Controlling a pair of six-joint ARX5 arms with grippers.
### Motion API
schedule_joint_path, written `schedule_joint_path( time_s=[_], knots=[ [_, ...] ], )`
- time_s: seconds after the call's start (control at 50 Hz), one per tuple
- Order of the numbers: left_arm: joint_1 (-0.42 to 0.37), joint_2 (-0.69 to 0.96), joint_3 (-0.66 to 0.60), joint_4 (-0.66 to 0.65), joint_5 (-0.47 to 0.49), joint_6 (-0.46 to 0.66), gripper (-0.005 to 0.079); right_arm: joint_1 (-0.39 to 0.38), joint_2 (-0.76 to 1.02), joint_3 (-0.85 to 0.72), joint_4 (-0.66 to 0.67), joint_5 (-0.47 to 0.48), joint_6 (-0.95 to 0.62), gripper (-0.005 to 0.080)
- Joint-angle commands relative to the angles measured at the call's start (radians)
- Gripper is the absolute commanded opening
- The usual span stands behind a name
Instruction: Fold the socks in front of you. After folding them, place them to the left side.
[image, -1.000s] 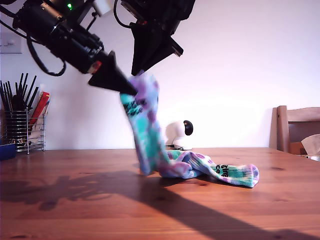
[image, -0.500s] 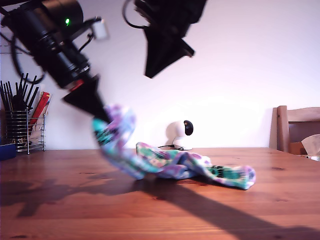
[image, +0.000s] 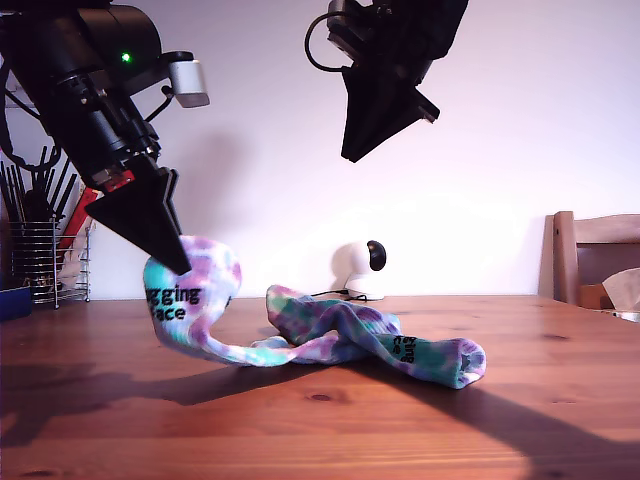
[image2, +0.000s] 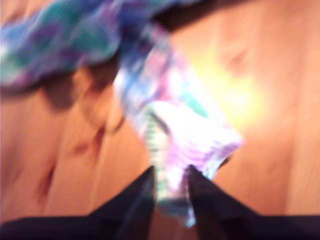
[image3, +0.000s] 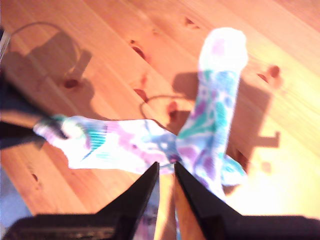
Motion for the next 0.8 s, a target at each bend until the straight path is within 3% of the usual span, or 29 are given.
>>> schedule_joint_path(
  time_s=[0.0, 0.22, 0.42, 0.6, 0.66, 0.78],
  knots=[
    [0.016, 0.020, -0.013, -0.010, -0.039, 0.006, 0.0315, 0.002, -0.025, -0.008, 0.005, -0.012, -0.007, 0.0078],
    [0.024, -0.016, -0.005, -0.029, -0.090, -0.012, 0.0328, 0.002, -0.021, -0.008, 0.010, -0.017, -0.015, 0.0078],
    [0.024, -0.037, 0.010, 0.046, 0.126, -0.183, 0.0327, 0.001, 0.005, -0.010, 0.011, -0.017, -0.015, 0.0078],
    [0.022, -0.010, 0.010, 0.116, 0.192, -0.293, 0.0323, 0.006, 0.039, -0.010, 0.026, -0.031, -0.015, 0.0078],
    [0.022, -0.001, 0.010, 0.121, 0.209, -0.346, 0.0289, 0.007, 0.050, -0.010, 0.035, -0.044, -0.016, 0.0074],
    [0.021, 0.044, 0.010, 0.096, 0.275, -0.372, 0.0083, 0.012, 0.081, -0.010, 0.042, -0.061, -0.024, 0.0004]
  ],
)
